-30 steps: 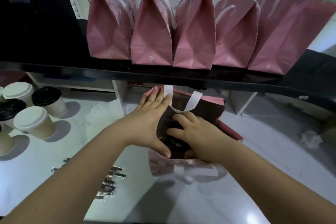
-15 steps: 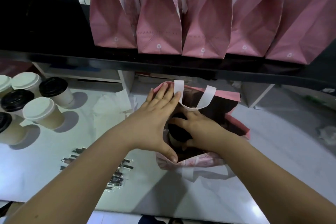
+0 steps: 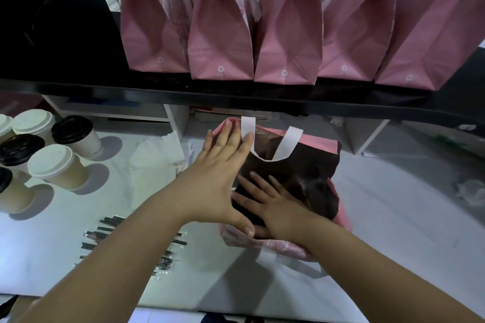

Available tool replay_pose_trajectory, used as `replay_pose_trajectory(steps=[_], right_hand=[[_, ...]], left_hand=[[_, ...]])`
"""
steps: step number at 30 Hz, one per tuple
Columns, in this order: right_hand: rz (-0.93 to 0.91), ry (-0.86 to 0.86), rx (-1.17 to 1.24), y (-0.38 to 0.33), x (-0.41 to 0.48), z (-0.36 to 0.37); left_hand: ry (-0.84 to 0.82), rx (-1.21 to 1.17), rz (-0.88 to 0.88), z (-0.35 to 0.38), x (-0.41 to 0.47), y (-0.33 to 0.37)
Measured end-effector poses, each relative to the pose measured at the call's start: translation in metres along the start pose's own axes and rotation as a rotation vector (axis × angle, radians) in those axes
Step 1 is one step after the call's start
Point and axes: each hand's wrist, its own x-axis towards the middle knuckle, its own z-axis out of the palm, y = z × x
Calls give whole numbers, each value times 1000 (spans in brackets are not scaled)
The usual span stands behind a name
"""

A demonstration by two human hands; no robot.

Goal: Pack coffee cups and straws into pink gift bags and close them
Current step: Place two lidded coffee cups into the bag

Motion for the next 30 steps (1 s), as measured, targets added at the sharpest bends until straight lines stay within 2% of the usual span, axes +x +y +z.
replay_pose_trajectory(steps=[7, 11, 14, 17, 20, 24, 27, 30], right_hand=[[45, -40, 15, 0, 1, 9], [78, -93, 55, 5, -3, -15], [170, 5, 88, 9, -10, -51], [196, 129, 160, 3, -21, -88], [233, 175, 241, -9, -32, -122], [297, 283, 96, -34, -24, -155], [244, 414, 56, -62, 4, -167], [190, 453, 53, -94, 43, -168]], left_hand=[[6, 63, -26, 6, -4, 4], [20, 26, 15, 5, -6, 4], [73, -25, 29, -3, -7, 4], [247, -84, -44, -13, -6, 7], [383, -91, -133, -21, -5, 9], [421, -57, -213, -31, -6, -4], [449, 15, -300, -36, -18, -31], [459, 50, -389, -35, -44, -69]])
